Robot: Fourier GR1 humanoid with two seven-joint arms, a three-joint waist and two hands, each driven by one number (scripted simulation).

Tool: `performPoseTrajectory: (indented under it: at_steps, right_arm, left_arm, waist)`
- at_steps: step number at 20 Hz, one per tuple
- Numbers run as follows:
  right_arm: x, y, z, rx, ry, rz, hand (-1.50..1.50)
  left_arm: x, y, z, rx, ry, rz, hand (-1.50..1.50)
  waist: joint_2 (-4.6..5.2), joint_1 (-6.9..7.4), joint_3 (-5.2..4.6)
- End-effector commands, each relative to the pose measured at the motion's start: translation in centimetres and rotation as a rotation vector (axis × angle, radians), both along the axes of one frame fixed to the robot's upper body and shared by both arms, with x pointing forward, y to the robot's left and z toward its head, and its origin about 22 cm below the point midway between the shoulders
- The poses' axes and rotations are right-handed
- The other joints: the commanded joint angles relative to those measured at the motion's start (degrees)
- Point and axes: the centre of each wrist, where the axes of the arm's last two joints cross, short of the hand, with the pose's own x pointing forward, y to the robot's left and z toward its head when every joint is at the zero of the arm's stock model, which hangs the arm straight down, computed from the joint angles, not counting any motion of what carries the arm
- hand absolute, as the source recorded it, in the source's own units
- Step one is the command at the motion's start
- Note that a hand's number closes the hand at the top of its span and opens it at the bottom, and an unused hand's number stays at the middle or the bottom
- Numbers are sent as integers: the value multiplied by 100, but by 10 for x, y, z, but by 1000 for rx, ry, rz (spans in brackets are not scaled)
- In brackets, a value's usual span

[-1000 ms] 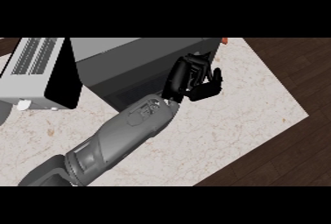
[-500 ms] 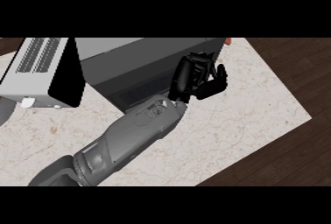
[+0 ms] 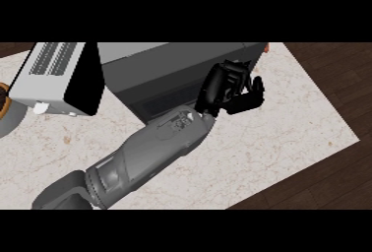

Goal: Pick up the milk, place it into the microwave and close the microwave

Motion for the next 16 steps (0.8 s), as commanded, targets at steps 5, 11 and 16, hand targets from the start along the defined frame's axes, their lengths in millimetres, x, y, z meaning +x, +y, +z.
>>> performPoseTrajectory:
  at_steps: [5, 11, 16]
  right_arm:
    - [-8, -9, 8, 12, -11, -37, -150]
    - [-17, -18, 11, 12, -6, -78, -150]
    - [-22, -17, 15, 10, -16, -68, -150]
  left_arm:
    - [37, 69, -31, 76, 98, 239, 150]
    - [38, 79, -38, 62, 112, 243, -150]
    - [38, 76, -36, 51, 109, 213, -150]
  waist:
    - [67, 401, -26]
    - [19, 605, -41]
    - [1, 668, -39]
